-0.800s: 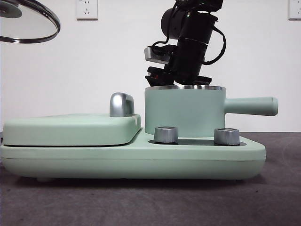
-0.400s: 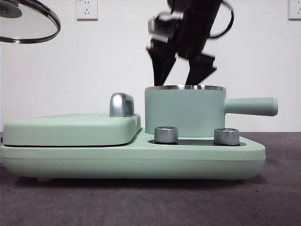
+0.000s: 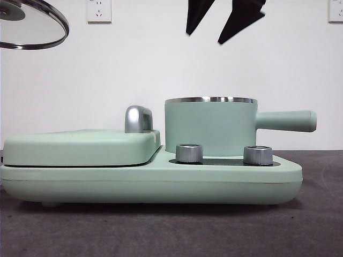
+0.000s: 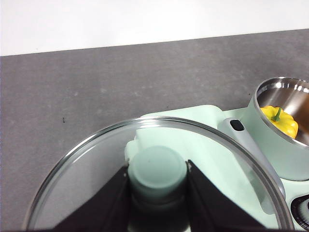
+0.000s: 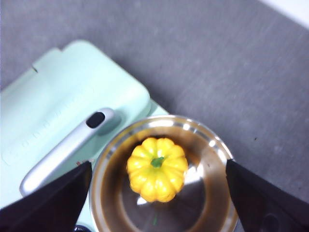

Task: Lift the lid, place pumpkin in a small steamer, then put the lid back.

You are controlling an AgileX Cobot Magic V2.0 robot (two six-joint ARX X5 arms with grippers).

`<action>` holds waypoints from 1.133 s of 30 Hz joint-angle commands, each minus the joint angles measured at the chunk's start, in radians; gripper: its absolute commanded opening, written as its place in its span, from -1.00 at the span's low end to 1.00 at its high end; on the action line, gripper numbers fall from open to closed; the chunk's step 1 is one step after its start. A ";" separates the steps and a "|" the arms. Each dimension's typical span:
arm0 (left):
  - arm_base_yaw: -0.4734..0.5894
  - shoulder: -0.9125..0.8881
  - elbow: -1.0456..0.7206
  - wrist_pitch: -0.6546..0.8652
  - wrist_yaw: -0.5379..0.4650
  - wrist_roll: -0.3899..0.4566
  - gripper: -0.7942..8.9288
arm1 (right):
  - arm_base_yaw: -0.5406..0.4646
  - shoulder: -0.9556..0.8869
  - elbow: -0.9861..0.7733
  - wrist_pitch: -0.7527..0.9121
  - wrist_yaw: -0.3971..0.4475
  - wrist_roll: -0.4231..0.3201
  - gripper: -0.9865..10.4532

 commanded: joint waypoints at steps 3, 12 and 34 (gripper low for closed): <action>-0.002 0.000 0.017 0.034 -0.003 -0.003 -0.81 | 0.008 -0.116 -0.195 0.174 0.002 0.022 -0.09; -0.013 0.029 0.017 0.060 0.079 0.000 -0.81 | 0.018 -0.397 -0.624 0.443 0.035 0.067 -0.19; -0.259 0.406 0.021 0.549 0.105 0.082 -0.81 | 0.074 -0.920 -0.974 0.417 0.356 0.073 -0.22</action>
